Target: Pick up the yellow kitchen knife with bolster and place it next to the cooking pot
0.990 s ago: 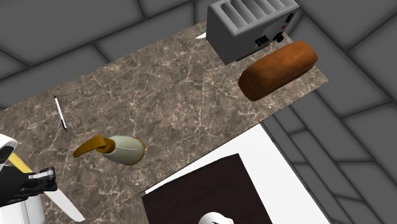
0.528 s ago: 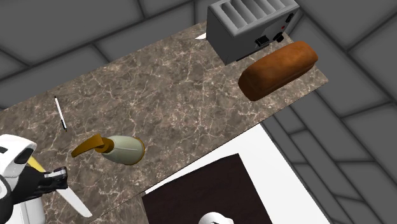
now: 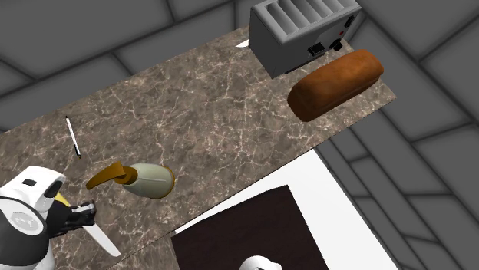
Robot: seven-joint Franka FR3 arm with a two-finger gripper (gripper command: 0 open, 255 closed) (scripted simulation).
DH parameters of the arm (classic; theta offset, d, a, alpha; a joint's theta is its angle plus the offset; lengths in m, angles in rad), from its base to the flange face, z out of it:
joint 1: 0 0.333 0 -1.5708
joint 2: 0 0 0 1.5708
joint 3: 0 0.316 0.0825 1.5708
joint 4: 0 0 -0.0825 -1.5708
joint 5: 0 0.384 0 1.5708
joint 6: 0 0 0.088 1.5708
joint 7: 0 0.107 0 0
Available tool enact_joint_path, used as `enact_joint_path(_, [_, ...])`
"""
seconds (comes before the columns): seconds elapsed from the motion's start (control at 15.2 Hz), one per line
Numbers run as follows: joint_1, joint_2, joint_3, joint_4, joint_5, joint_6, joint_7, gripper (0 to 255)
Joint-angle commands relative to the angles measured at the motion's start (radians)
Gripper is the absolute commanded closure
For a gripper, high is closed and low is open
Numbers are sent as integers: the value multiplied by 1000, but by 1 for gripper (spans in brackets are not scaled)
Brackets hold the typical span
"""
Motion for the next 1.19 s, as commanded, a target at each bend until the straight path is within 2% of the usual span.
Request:
enact_joint_path(0.0, [1,9,2,-19,0,28,-2,255])
enact_joint_path(1.12, [6,117,15,-147,-10,261,-11,255])
